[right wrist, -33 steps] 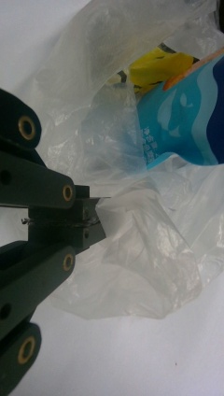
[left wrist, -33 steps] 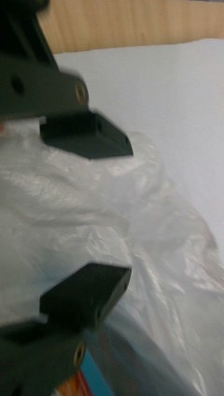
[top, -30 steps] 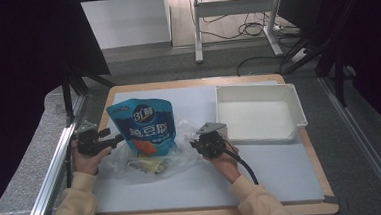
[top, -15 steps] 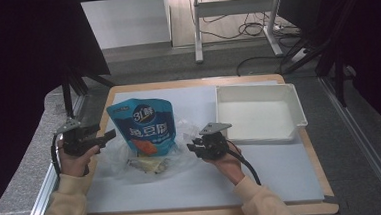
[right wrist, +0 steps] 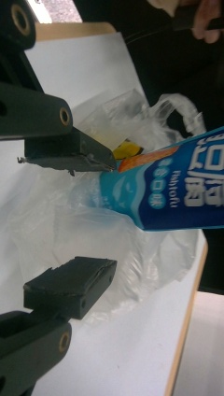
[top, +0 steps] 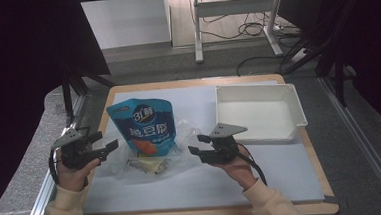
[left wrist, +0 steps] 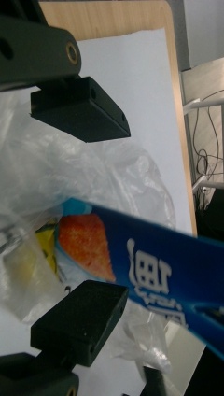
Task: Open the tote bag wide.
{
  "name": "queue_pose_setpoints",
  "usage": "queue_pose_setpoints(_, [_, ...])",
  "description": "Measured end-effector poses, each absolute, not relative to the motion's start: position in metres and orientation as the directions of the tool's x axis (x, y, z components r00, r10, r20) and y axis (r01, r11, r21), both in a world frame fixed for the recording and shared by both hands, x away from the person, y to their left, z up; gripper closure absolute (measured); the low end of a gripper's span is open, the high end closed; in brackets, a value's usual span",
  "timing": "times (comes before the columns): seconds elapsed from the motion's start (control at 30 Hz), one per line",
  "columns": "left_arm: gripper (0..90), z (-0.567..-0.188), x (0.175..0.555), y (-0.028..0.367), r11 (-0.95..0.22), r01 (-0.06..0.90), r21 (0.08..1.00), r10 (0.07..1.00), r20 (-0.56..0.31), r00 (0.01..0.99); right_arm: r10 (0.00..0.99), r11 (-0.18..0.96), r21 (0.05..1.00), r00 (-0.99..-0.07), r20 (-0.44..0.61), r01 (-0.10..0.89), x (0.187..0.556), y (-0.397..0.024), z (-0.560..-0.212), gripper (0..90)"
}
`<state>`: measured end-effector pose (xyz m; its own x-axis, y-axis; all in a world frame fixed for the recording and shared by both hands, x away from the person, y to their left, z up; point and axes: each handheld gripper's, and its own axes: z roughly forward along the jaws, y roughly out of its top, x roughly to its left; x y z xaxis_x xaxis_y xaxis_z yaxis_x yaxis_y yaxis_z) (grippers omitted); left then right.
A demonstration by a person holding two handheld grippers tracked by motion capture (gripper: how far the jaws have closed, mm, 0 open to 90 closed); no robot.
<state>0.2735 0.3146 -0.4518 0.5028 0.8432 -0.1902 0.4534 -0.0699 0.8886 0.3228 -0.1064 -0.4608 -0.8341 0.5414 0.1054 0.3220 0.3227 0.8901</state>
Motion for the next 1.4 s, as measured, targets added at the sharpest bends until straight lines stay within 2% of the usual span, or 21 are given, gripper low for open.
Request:
queue_pose_setpoints(0.3, [22.5, -0.458, 0.245, 0.302, -0.105, 0.442, 0.891, 0.837, -0.161, 0.523, 0.567, 0.290, 0.910, -0.819, 0.086, 0.296, 0.317, -0.126, -0.446, 41.5])
queue_pose_setpoints(0.63, [23.6, -0.474, 0.229, 0.285, -0.140, 0.450, 0.882, 0.837, -0.138, 0.530, 0.604, 0.278, 0.911, -0.792, 0.082, 0.306, 0.316, -0.148, -0.444, 38.8])
queue_pose_setpoints(1.4, [24.0, -0.498, 0.215, 0.272, -0.148, 0.465, 0.873, 0.826, -0.150, 0.544, 0.591, 0.274, 0.915, -0.802, 0.080, 0.294, 0.319, -0.142, -0.439, 35.3])
